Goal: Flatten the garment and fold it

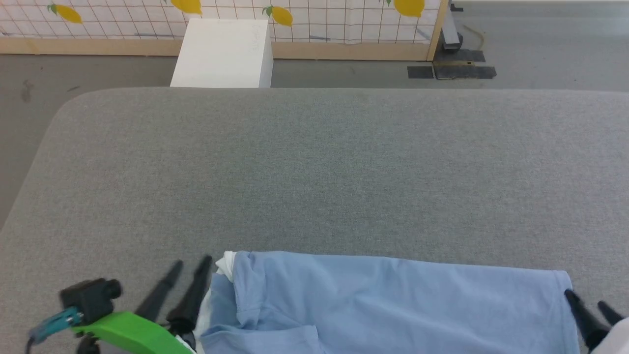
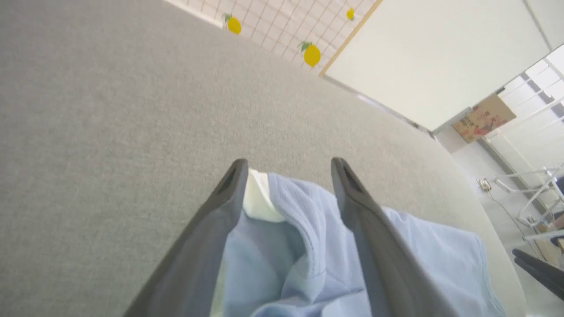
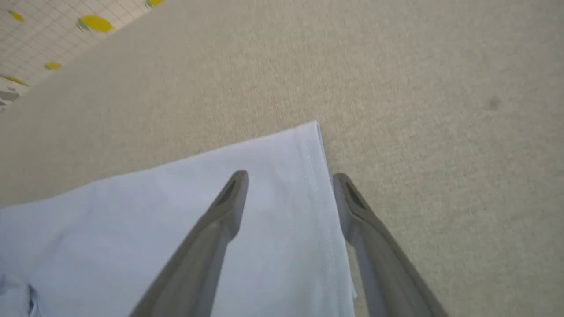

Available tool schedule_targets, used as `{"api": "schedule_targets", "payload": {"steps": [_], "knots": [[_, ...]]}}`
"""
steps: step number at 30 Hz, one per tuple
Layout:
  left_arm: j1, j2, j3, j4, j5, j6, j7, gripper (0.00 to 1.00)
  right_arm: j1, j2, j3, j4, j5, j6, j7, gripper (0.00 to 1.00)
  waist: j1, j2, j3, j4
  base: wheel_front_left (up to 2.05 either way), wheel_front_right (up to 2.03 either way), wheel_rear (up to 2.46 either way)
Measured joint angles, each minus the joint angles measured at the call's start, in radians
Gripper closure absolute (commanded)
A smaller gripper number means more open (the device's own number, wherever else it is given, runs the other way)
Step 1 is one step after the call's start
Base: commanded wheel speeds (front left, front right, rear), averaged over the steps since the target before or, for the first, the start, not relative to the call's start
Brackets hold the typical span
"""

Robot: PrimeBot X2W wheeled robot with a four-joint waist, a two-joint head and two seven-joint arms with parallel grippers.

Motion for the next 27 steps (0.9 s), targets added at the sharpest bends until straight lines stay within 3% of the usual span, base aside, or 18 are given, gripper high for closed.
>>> {"api": "schedule_targets", "payload": {"steps": [5, 9, 10, 13, 19, 27], "knots": [[0.036, -0.026, 0.105, -0.086, 0.157, 0.108, -0.103, 0.00, 0.009, 0.000, -0.014, -0.100, -0.012, 0.000, -0.078, 0.00, 0.0000, 0.0000, -0.006, 0.001, 0.00, 0.00, 0.00], [0.057, -0.113, 0.216, -0.122, 0.382, 0.145, -0.106, 0.00, 0.010, 0.000, -0.016, -0.113, -0.057, 0.000, -0.163, 0.00, 0.0000, 0.0000, -0.005, 0.004, 0.00, 0.00, 0.00], [0.067, -0.173, 0.270, -0.139, 0.502, 0.140, -0.109, 0.00, 0.011, -0.001, -0.011, -0.103, -0.088, 0.000, -0.190, 0.00, 0.0000, 0.0000, -0.004, 0.006, 0.00, 0.00, 0.00], [0.106, -0.273, 0.343, -0.158, 0.648, 0.102, -0.109, 0.00, 0.017, -0.001, -0.010, -0.064, -0.117, 0.000, -0.223, 0.00, 0.0000, 0.0000, -0.003, 0.008, 0.00, 0.00, 0.00], [0.178, -0.414, 0.414, -0.142, 0.728, -0.026, -0.109, 0.00, 0.033, 0.000, -0.012, 0.038, -0.115, 0.000, -0.216, 0.00, 0.0000, 0.0000, 0.003, 0.023, 0.00, 0.00, 0.00], [0.181, -0.470, 0.476, -0.116, 0.784, -0.142, -0.109, 0.00, 0.023, 0.000, -0.020, 0.167, -0.125, 0.000, -0.194, 0.00, 0.0000, 0.0000, 0.027, 0.049, 0.00, 0.00, 0.00]]}}
